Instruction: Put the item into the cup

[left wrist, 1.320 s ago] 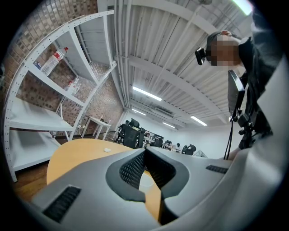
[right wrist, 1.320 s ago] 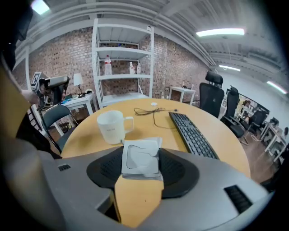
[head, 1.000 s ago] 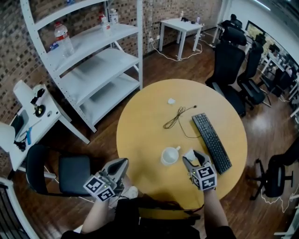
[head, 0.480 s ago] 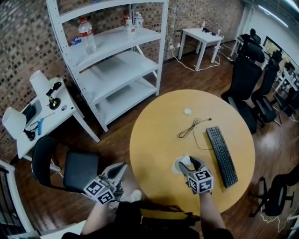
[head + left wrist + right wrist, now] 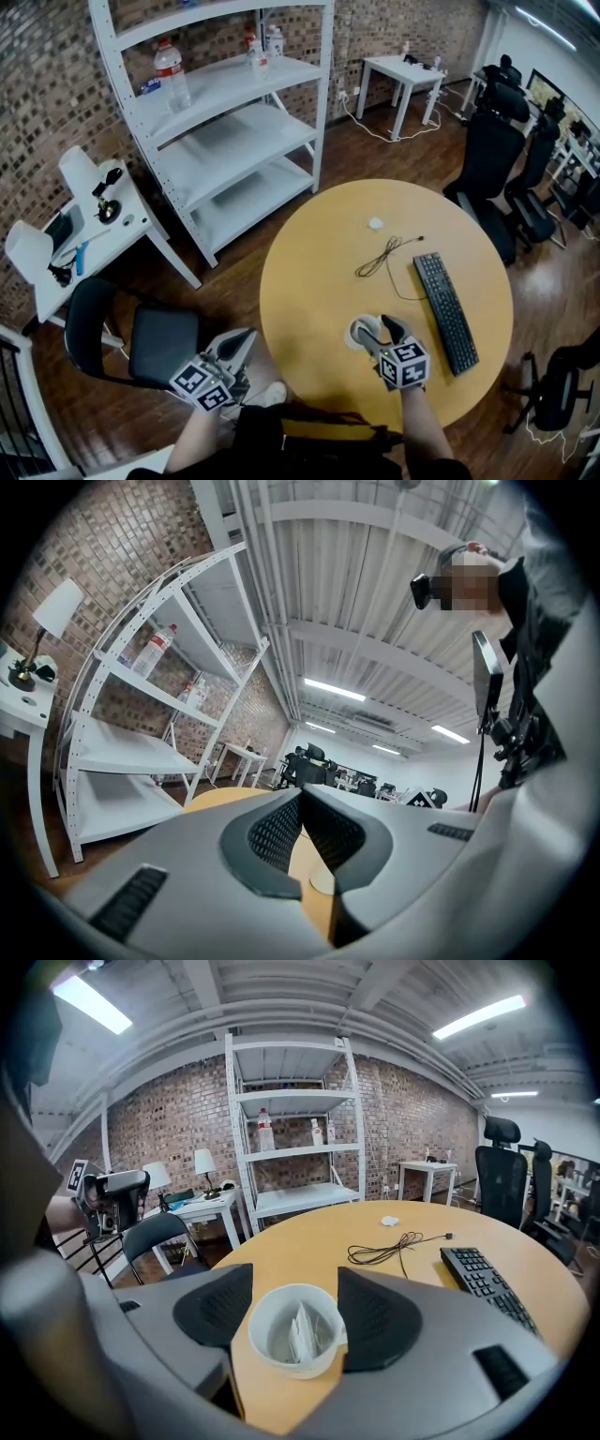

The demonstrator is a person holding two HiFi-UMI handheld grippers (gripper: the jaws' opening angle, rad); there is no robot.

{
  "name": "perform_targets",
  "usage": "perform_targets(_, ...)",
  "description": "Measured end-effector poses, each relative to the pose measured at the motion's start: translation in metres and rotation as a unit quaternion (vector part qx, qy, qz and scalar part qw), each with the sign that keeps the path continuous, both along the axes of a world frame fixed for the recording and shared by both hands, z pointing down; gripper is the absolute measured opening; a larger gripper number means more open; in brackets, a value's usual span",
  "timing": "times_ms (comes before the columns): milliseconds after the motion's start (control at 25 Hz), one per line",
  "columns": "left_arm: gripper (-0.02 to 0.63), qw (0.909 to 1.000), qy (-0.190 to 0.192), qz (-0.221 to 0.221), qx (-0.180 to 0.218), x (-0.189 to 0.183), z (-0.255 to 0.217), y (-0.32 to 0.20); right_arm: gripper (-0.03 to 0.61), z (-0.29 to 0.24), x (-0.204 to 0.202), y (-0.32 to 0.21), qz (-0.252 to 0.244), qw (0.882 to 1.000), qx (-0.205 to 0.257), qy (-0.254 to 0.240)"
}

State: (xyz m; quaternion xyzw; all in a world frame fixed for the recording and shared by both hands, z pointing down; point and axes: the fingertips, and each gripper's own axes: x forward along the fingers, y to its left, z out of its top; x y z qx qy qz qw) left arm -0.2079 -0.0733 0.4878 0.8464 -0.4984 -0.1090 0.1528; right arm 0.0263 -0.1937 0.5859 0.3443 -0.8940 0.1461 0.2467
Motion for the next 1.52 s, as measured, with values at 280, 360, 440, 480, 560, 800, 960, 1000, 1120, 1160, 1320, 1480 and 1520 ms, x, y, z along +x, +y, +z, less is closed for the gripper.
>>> perform_targets(280,-0.005,0.9999,-0.006,0.015,0.002,0.008,-0.002,-0.005,0.293,-0.027,0.011,0.000,0.018,0.999,0.033,-0.033)
perform_targets(360,-0.005,0.9996,-0.010,0.025,0.007,0.014,-0.004,-0.011,0.293,-0.043,0.017,0.001,0.028,0.997,0.051,-0.056)
perform_targets(440,-0.005,0.9990,-0.014,0.039,0.015,0.023,-0.008,-0.020,0.293,-0.058,0.029,0.002,0.044,0.994,0.066,-0.081)
perform_targets(480,-0.005,0.9986,-0.015,0.047,0.019,0.028,-0.010,-0.024,0.293,-0.066,0.036,0.003,0.054,0.992,0.072,-0.093)
perform_targets(560,-0.005,0.9973,-0.016,0.065,0.028,0.039,-0.015,-0.033,0.292,-0.081,0.054,0.006,0.075,0.987,0.085,-0.114)
perform_targets(800,-0.005,0.9912,-0.021,0.122,0.046,0.080,-0.025,-0.050,0.291,-0.120,0.124,0.027,0.141,0.967,0.186,-0.105)
perform_targets(960,-0.005,0.9860,-0.025,0.154,0.059,0.104,-0.035,-0.061,0.247,-0.142,0.162,0.045,0.188,0.950,0.217,-0.122)
perform_targets(1000,-0.005,0.9851,-0.028,0.158,0.062,0.110,-0.037,-0.064,0.214,-0.145,0.169,0.049,0.197,0.946,0.220,-0.130)
perform_targets(1120,-0.005,0.9838,-0.038,0.162,0.068,0.124,-0.039,-0.070,0.145,-0.155,0.186,0.064,0.222,0.935,0.242,-0.135)
perform_targets(1160,-0.005,0.9835,-0.040,0.162,0.070,0.127,-0.040,-0.072,0.093,-0.156,0.192,0.067,0.232,0.931,0.250,-0.133)
perform_targets(1320,-0.005,0.9832,-0.043,0.162,0.072,0.135,-0.040,-0.073,0.009,-0.153,0.208,0.076,0.259,0.922,0.250,-0.140)
perform_targets(1480,-0.005,0.9836,-0.044,0.161,0.067,0.134,-0.039,-0.070,0.009,-0.147,0.208,0.078,0.256,0.926,0.238,-0.142)
perform_targets(1520,-0.005,0.9838,-0.044,0.161,0.065,0.134,-0.038,-0.069,0.009,-0.146,0.207,0.077,0.255,0.927,0.235,-0.142)
